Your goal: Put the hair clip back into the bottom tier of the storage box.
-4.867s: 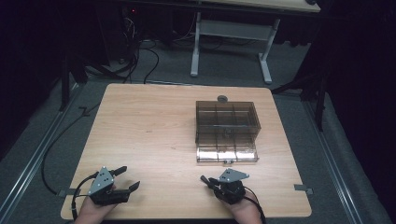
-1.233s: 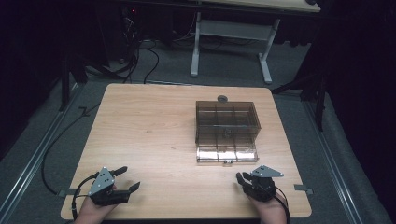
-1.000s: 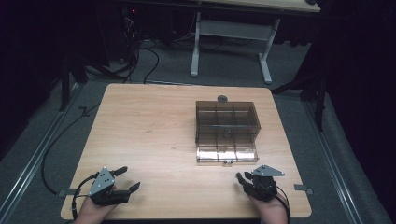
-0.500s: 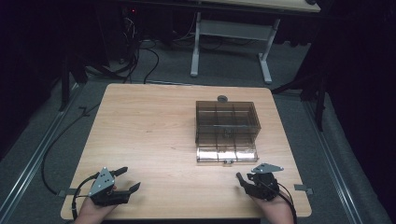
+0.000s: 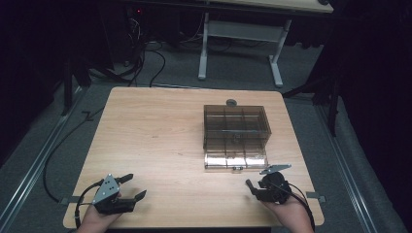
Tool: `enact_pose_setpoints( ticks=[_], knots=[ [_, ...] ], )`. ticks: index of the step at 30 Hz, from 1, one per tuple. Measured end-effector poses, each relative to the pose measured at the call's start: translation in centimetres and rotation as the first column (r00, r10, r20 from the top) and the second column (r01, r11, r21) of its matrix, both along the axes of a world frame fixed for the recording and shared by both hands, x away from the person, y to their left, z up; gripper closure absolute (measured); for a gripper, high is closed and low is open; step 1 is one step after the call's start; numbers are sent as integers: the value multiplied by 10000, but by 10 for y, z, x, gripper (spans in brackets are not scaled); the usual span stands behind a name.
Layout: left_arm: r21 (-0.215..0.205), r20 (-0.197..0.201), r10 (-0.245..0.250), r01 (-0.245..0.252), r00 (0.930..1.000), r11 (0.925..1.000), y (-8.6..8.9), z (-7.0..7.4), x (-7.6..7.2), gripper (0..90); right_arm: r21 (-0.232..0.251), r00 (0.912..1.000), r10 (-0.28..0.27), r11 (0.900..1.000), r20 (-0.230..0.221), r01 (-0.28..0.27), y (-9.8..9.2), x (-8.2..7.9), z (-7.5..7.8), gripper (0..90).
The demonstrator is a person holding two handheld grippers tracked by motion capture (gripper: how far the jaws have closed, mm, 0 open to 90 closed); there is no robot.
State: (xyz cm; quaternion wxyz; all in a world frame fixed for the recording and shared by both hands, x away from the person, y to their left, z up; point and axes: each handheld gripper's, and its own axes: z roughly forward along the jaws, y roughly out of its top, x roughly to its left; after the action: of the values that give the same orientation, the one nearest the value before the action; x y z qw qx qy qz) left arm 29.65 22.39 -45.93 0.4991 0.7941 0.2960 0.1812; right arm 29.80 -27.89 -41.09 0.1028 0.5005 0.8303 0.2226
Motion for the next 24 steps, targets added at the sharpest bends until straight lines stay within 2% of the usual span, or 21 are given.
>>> enact_pose_setpoints(
  ticks=[5, 9, 17, 24],
  knots=[
    [3, -4, -17, 17, 10000, 10000, 0, 0, 0, 231, -264, 9973, 199, 9994, -703, -218, 2, 7, 1, 559],
    [-8, -14, -22, 22, 10000, 10000, 0, 0, 0, 230, -722, 9939, 412, 9962, -1026, -488, 7, 11, -1, 566],
    [4, -13, -33, 33, 10000, 10000, 0, 0, 0, 230, -1012, 9838, 577, 9920, -1698, -756, 12, 19, -1, 570],
    [-9, -28, -44, 44, 10000, 10000, 0, 0, 0, 230, -1409, 9764, 713, 9848, -2040, -1013, 14, 25, -2, 573]
  ],
)
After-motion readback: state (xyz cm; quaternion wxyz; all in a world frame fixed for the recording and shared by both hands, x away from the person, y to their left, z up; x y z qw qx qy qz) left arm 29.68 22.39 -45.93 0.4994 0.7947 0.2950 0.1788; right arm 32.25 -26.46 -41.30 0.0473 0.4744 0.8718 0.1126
